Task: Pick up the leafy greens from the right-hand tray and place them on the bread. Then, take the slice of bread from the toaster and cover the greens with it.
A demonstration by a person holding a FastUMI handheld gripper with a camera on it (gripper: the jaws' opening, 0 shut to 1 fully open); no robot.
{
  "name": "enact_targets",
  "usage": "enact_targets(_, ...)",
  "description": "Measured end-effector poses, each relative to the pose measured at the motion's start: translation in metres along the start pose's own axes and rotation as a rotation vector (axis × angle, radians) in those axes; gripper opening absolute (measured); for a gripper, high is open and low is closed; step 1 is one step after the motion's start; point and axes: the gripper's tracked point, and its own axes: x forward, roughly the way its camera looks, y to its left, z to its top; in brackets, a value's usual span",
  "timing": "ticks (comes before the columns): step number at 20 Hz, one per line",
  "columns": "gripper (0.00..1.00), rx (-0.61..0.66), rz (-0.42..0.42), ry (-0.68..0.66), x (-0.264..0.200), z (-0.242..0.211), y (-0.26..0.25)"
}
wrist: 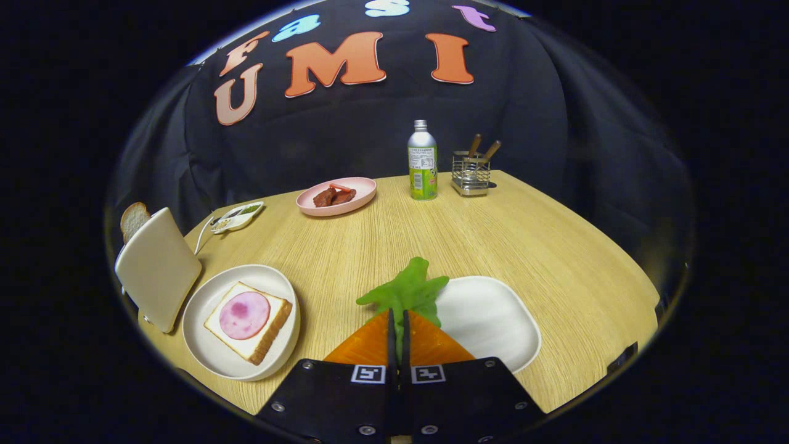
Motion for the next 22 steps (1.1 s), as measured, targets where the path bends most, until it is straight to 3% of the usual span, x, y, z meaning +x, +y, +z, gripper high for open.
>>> enact_targets(8, 0.01, -0.034, 0.05, -0.056, -0.019, 0.027, 0.028)
enact_targets(22, 0.01, -0.147, 0.24, -0.056, -0.029, 0.03, 0.13)
